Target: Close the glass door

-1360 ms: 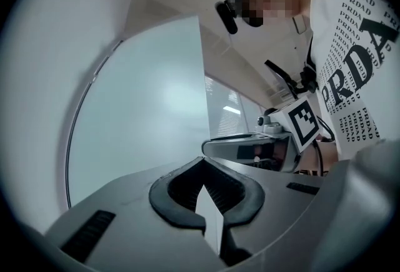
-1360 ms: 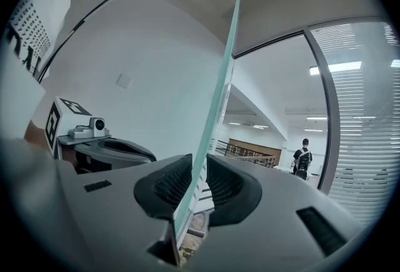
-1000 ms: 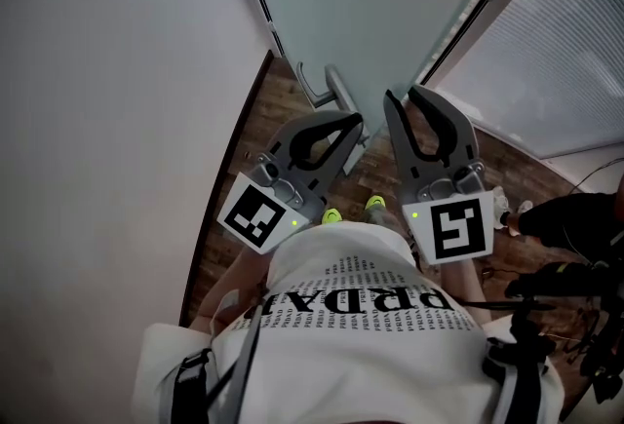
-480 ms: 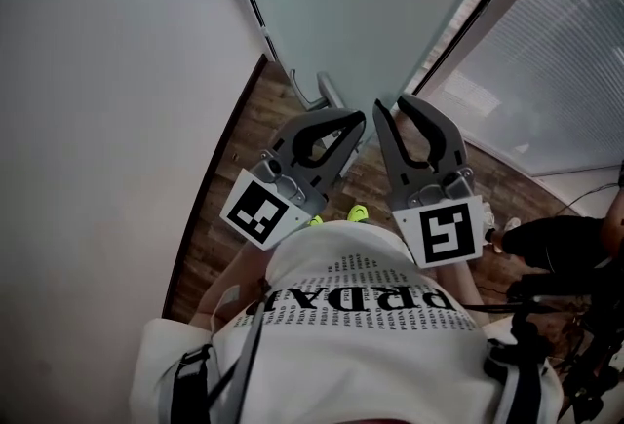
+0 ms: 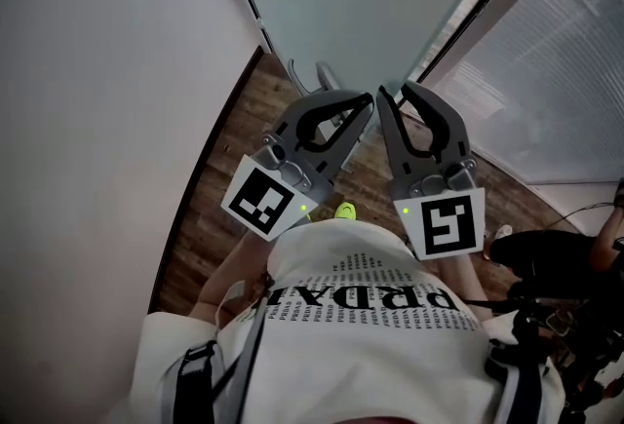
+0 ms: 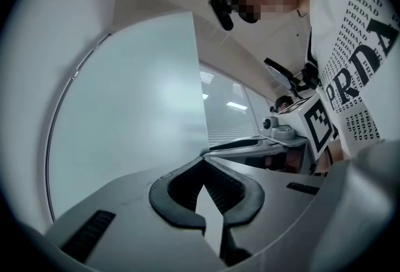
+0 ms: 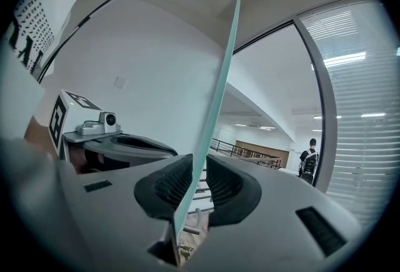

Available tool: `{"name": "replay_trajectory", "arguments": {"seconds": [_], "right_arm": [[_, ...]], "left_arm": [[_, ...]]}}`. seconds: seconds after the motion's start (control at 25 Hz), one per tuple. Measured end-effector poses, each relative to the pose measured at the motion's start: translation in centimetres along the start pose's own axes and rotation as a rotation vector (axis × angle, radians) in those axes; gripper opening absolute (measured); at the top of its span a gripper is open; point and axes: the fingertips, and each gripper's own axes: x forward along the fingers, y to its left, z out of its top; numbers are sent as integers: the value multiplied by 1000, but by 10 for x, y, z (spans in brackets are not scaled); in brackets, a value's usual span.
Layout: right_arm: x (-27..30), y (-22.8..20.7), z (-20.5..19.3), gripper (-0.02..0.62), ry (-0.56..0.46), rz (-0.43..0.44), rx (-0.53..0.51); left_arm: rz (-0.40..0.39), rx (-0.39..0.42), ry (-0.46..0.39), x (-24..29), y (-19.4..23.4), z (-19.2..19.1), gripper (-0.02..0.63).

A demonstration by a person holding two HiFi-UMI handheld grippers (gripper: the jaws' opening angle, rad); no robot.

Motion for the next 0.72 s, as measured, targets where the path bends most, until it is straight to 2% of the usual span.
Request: {"name": "replay_trajectory", "arguments": {"seconds": [0.72], "right_arm": [[-12,-6,1,61,-37,-8,72]], "left_arm": [[3,54,36,5,5,5,-6]]}}
